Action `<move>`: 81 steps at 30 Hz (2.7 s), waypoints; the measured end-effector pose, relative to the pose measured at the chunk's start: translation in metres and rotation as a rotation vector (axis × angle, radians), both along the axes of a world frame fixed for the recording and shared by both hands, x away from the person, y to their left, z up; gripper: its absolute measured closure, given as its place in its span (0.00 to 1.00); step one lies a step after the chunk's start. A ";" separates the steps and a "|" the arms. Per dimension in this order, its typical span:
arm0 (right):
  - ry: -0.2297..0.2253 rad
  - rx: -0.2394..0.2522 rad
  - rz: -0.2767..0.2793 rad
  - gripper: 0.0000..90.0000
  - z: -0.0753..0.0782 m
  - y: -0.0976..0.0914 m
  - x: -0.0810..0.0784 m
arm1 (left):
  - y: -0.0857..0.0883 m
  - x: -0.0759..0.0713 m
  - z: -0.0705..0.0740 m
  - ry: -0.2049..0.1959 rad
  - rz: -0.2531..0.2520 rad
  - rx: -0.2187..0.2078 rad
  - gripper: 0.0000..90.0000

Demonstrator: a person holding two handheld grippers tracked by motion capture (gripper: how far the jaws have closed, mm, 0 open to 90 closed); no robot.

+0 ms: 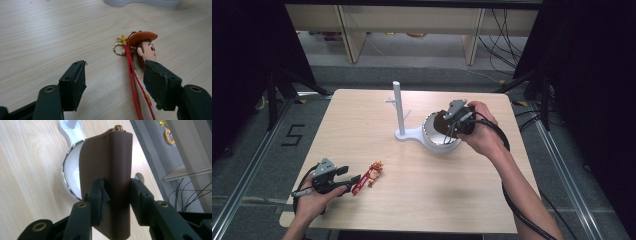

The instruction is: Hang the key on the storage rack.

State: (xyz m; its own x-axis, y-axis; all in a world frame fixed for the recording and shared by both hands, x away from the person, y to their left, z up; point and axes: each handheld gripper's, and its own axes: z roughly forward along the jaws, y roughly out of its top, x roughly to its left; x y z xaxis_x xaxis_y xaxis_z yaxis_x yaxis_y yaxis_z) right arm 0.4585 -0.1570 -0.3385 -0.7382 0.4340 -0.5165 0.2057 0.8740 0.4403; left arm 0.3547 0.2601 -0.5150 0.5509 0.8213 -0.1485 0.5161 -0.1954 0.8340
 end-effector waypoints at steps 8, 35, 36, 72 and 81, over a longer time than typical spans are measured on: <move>-0.006 -0.010 0.009 0.73 -0.003 0.004 0.007 | 0.000 0.000 0.000 0.000 0.000 -0.002 0.38; 0.020 -0.040 0.044 0.72 -0.032 0.019 0.028 | -0.001 0.000 -0.003 0.005 -0.007 0.001 0.38; 0.021 -0.036 0.040 0.72 -0.033 0.019 0.029 | -0.001 0.000 -0.003 0.004 -0.008 0.001 0.38; 0.176 0.339 -0.151 0.57 -0.037 -0.020 0.002 | -0.008 -0.001 0.002 0.002 -0.026 -0.011 0.36; 0.238 0.419 -0.223 0.87 -0.050 -0.043 -0.023 | -0.015 0.001 0.006 -0.031 -0.023 -0.027 0.35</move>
State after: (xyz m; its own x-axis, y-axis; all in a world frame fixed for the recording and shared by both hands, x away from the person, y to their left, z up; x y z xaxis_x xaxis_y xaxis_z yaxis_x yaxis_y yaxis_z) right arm 0.4351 -0.1995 -0.3889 -0.6803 0.7267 -0.0948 0.5029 0.5570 0.6609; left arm 0.3561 0.2456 -0.5091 0.5745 0.8041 -0.1531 0.4854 -0.1841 0.8547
